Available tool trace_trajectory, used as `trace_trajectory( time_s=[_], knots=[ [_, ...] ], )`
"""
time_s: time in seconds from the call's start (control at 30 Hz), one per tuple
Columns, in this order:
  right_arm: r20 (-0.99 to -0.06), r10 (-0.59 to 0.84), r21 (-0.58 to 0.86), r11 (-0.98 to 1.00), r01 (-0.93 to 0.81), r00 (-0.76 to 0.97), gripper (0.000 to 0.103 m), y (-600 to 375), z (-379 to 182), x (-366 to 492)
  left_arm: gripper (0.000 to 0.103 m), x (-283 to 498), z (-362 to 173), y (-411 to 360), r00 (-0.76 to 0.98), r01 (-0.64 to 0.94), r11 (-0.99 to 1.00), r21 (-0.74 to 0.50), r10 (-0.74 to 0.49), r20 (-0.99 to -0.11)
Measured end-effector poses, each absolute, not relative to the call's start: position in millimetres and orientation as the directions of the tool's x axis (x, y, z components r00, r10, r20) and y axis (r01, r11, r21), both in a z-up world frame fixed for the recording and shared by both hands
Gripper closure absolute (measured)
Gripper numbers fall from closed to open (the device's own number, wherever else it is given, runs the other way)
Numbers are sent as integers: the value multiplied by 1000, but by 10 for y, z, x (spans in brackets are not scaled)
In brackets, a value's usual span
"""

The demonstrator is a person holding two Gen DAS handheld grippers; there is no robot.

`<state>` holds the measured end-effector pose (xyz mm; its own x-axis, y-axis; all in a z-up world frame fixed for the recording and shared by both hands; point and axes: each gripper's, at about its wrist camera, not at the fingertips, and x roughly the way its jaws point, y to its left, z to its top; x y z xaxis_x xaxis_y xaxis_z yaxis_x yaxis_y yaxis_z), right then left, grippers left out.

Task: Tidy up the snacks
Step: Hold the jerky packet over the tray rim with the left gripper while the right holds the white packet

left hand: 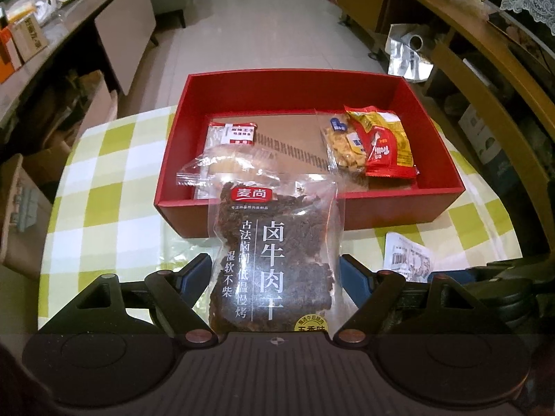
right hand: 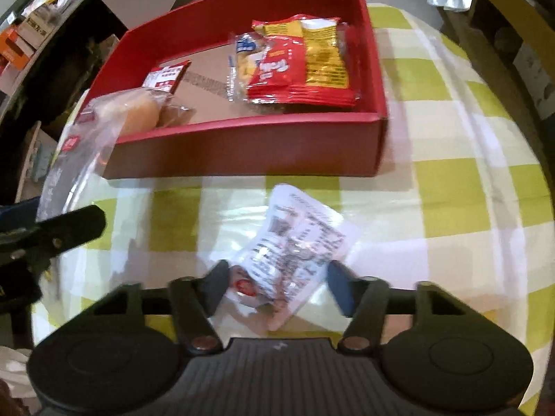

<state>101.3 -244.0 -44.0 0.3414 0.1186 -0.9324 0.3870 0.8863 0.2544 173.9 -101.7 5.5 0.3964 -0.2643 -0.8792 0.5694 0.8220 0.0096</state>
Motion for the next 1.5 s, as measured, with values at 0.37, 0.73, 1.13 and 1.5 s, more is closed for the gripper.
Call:
trace_trajectory(
  time_s=[0.37,0.73,1.13,1.5],
  knots=[
    [-967,-64,20,947,321,247,50,-2534,-351,903,18,1730,40,-992,396,581,814,15,-266,-879],
    [-975,-12,-5,999,32,222,35,-2462,-477,1178,18,1657,52,-1031,388,608,794,13,-284,-877],
    [-941,16,37,998,57,337,27,-2552,-511,1027,18,1658,-82,-1115,366,603,798,21,-252,-896],
    [-923,9,63,990,129,385,46,-2618,-138,840,17,1594,47,-1132,378,625,781,8,-294,-878]
  ],
)
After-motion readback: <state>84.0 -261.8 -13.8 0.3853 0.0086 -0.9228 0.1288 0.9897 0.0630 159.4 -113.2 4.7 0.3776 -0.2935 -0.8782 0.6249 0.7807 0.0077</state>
